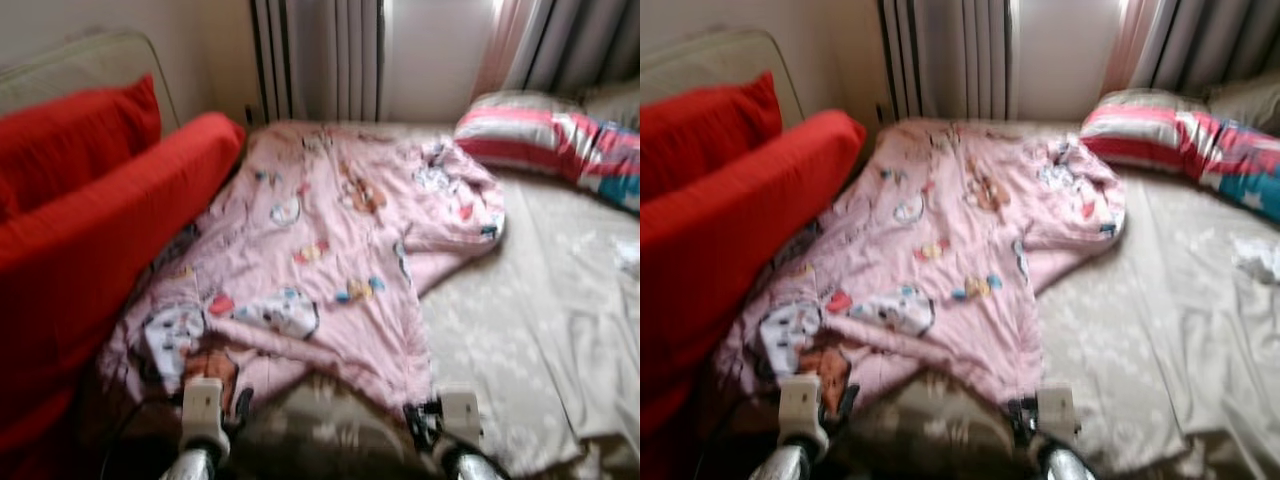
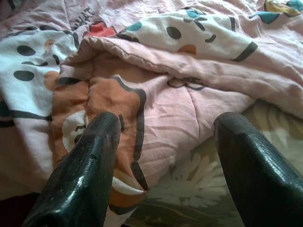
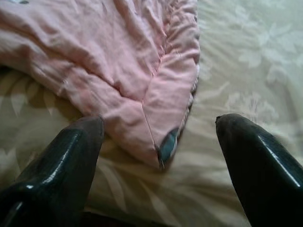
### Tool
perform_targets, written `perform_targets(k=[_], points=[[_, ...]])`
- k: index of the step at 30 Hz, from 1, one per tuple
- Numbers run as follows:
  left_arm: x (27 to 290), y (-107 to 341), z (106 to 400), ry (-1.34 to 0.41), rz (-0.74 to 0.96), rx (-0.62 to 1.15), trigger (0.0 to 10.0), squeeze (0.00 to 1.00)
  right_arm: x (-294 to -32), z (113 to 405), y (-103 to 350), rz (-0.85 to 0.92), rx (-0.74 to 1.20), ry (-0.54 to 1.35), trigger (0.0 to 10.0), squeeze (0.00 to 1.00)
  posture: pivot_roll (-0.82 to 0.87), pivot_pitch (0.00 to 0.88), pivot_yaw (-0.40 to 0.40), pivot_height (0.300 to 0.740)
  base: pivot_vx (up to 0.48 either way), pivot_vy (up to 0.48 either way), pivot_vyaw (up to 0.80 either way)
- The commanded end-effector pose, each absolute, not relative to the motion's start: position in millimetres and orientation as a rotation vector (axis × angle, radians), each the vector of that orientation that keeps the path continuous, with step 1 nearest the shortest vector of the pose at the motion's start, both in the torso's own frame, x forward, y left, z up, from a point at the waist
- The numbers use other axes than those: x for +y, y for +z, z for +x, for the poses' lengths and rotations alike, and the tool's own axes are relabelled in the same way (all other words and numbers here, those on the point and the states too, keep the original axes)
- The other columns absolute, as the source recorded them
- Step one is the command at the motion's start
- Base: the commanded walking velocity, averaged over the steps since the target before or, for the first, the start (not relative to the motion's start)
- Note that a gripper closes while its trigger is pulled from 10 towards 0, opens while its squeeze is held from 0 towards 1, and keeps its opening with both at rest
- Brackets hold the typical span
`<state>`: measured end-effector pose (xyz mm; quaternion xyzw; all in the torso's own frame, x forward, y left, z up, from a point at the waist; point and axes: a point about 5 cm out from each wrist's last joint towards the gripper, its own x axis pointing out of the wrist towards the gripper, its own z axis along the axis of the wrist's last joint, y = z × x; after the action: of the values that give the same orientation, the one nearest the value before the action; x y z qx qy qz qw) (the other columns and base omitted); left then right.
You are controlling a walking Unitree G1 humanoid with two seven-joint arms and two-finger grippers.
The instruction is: Clean up the room
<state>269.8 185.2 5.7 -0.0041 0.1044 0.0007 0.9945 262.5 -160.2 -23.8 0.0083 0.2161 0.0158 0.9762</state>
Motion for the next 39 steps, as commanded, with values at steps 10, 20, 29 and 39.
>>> perform_targets(k=[10, 20, 29, 39], points=[[184.7, 6.0, 269.6, -0.009, -0.015, 0.211, 10.0, 0.0, -154.5, 265.2, -19.9, 0.017, 0.402, 0.072, 10.0, 0.0, 0.02, 0.122, 0.04, 0.59, 0.0, 0.0, 0.0], [182.6, 6.8, 269.8, -0.027, -0.008, 0.209, 10.0, 0.0, -154.8, 262.6, -21.6, 0.025, 0.403, 0.074, 10.0, 0.0, 0.02, 0.131, 0.042, 0.59, 0.0, 0.0, 0.32], [182.1, 6.1, 267.1, -0.034, -0.004, 0.207, 10.0, 0.0, -157.9, 269.3, -15.0, 0.007, 0.368, 0.043, 10.0, 0.0, 0.02, 0.15, 0.045, 0.59, 0.0, 0.0, 0.0], [184.3, 7.0, 266.1, -0.035, 0.004, 0.202, 10.0, 0.0, -159.2, 280.3, -6.3, 0.0, 0.347, 0.034, 10.0, 0.0, 0.02, 0.164, 0.047, 0.59, 0.149, 0.0, 0.0]])
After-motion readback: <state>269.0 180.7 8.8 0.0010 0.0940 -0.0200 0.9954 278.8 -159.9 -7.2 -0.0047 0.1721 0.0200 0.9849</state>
